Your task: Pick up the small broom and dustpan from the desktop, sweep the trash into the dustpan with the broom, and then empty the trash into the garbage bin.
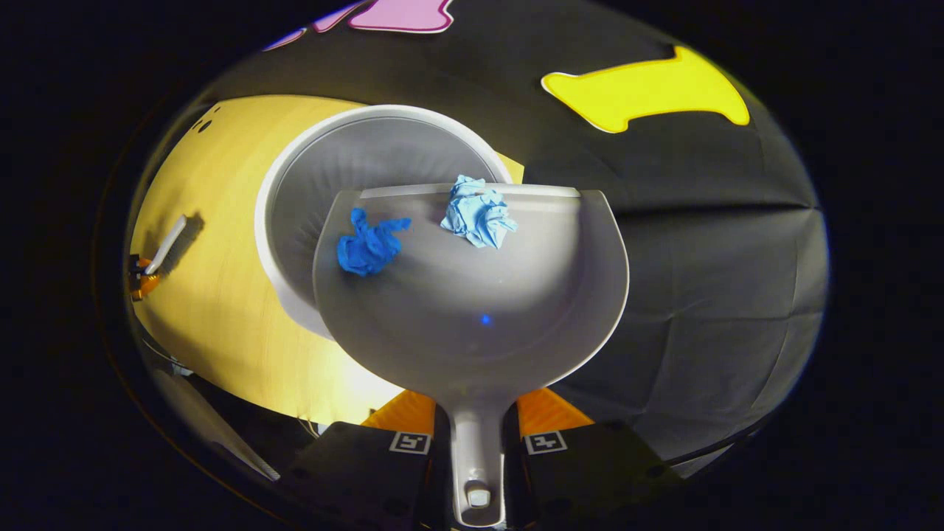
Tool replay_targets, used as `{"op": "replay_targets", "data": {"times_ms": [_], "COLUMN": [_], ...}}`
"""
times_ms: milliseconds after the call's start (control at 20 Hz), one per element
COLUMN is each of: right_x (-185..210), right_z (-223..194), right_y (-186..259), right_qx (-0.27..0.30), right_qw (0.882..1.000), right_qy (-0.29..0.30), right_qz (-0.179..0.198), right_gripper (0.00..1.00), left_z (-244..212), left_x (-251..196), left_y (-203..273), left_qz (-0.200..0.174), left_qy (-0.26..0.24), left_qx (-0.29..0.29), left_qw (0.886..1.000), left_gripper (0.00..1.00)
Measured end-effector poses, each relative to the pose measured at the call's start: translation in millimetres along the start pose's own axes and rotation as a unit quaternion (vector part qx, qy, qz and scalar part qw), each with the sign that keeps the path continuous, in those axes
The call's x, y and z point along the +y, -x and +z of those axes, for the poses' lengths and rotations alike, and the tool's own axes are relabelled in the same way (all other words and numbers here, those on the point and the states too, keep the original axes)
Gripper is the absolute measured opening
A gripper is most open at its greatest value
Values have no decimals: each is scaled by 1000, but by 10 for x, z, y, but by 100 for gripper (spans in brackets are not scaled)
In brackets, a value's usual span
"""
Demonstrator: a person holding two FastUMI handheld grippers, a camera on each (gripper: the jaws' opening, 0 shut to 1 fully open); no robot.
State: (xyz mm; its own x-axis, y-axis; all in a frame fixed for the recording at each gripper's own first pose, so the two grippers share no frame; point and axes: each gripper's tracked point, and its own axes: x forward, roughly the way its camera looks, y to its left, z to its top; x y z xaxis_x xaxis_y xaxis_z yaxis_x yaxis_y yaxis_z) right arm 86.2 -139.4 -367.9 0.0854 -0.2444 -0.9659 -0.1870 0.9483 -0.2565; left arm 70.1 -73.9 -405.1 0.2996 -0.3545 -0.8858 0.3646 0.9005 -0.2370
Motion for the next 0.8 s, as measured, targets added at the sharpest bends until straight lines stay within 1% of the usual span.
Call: {"op": "replay_targets", "data": {"times_ms": [150, 250, 350, 700, 800], "right_x": [-140, -116, -106, 57, 43], "right_z": [44, 110, 141, 152, 159], "right_y": [35, 49, 29, -41, -21], "right_qx": [24, 38, 45, 74, 71], "right_qw": [997, 994, 992, 981, 981], "right_qy": [72, 102, 115, 176, 177], "right_qz": [-24, -28, -23, -33, -34], "right_gripper": [31, 31, 31, 31, 31], "left_z": [17, 11, 5, 21, 19], "left_x": [-7, -6, -5, 2, 1], "left_y": [7, 18, 14, 13, 9], "left_qz": [1, 2, 2, 5, 6], "left_qy": [3, 3, 4, 5, 9], "left_qx": [1, 1, 1, 3, 4], "left_qw": [1000, 1000, 1000, 1000, 1000], "left_gripper": [22, 22, 22, 22, 22]}}
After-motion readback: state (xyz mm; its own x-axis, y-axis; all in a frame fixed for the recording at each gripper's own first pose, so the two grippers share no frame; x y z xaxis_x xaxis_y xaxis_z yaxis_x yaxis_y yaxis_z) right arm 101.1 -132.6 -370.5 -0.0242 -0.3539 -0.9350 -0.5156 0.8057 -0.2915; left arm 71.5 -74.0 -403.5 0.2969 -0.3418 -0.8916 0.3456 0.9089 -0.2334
